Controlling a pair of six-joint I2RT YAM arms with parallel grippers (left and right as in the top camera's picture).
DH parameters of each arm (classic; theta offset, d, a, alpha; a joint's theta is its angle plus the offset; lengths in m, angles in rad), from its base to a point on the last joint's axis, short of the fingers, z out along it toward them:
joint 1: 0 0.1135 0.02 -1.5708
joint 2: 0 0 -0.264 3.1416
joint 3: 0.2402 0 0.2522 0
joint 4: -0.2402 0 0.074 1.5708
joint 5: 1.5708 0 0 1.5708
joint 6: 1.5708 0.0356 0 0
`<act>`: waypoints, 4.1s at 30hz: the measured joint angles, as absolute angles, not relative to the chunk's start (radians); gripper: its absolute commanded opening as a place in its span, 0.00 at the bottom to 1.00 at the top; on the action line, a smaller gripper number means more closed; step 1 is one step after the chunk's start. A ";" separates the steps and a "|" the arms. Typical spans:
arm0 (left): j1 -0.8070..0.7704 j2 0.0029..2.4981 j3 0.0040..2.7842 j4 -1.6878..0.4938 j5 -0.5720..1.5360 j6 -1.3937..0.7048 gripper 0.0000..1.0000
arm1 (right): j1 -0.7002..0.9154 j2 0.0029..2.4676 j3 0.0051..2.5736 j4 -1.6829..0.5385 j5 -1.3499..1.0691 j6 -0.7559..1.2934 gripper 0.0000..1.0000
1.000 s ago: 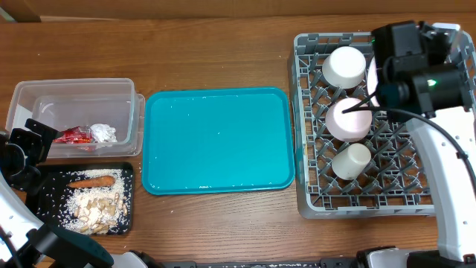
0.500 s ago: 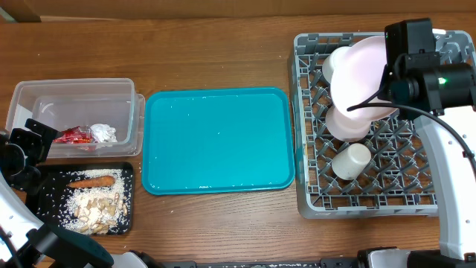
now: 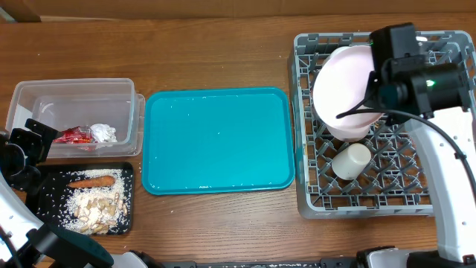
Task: Sort waste into correct bins and load items into the dishwasher
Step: 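Lift the white plate with the right gripper and carry it into the rack, then lower the plate upright into the rack's left slots with the right gripper, then open the right gripper and pull it back from the plate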
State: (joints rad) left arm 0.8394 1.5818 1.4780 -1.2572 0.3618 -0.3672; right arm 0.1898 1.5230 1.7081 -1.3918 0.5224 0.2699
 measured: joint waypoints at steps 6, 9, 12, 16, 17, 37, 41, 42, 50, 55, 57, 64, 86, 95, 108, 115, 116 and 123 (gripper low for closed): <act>0.839 1.582 1.478 -1.257 0.362 -0.367 1.00 | 0.280 1.523 1.672 -1.389 0.628 0.270 0.04; 0.839 1.582 1.478 -1.257 0.362 -0.368 1.00 | 0.336 1.523 1.647 -1.374 0.686 0.269 0.04; 0.839 1.582 1.478 -1.257 0.362 -0.368 1.00 | 0.384 1.523 1.628 -1.360 0.740 0.269 0.04; 0.839 1.582 1.478 -1.257 0.362 -0.367 1.00 | 0.422 1.523 1.625 -1.353 0.779 0.270 0.04; 0.839 1.582 1.478 -1.257 0.362 -0.368 1.00 | 0.428 1.523 1.625 -1.354 0.788 0.269 0.04; 0.839 1.582 1.478 -1.257 0.362 -0.368 1.00 | 0.435 1.636 1.548 -1.396 0.934 0.315 0.04; 0.839 1.582 1.478 -1.257 0.362 -0.368 1.00 | 0.435 1.647 1.547 -1.395 0.902 0.337 0.04; 0.839 1.582 1.478 -1.257 0.362 -0.368 1.00 | 0.437 1.647 1.547 -1.396 0.896 0.341 0.04; 0.839 1.582 1.478 -1.257 0.362 -0.367 1.00 | 0.495 1.647 1.547 -1.401 0.852 0.352 0.06; 0.839 1.582 1.478 -1.257 0.362 -0.367 1.00 | 0.539 1.647 1.547 -1.398 0.814 0.363 0.29; 0.839 1.582 1.478 -1.257 0.362 -0.368 1.00 | 0.551 1.647 1.547 -1.397 0.792 0.371 0.48; 0.839 1.582 1.478 -1.257 0.362 -0.367 1.00 | 0.557 1.647 1.547 -1.406 0.746 0.377 0.77; 0.839 1.582 1.478 -1.257 0.362 -0.367 1.00 | 0.372 1.349 1.638 -1.320 0.482 0.414 1.00; 0.839 1.582 1.478 -1.257 0.362 -0.367 1.00 | 0.372 1.356 1.638 -1.319 0.468 0.414 1.00; 0.839 1.582 1.478 -1.257 0.362 -0.367 1.00 | 0.372 1.327 1.637 -1.319 0.448 0.414 1.00; 0.839 1.582 1.478 -1.257 0.362 -0.368 1.00 | 0.372 1.029 1.631 -1.133 0.423 0.415 1.00; 0.839 1.582 1.478 -1.257 0.362 -0.368 1.00 | 0.372 0.959 1.628 -1.080 0.416 0.415 1.00; 0.839 1.582 1.478 -1.256 0.361 -0.368 1.00 | 0.312 0.485 1.456 -0.791 0.372 0.418 1.00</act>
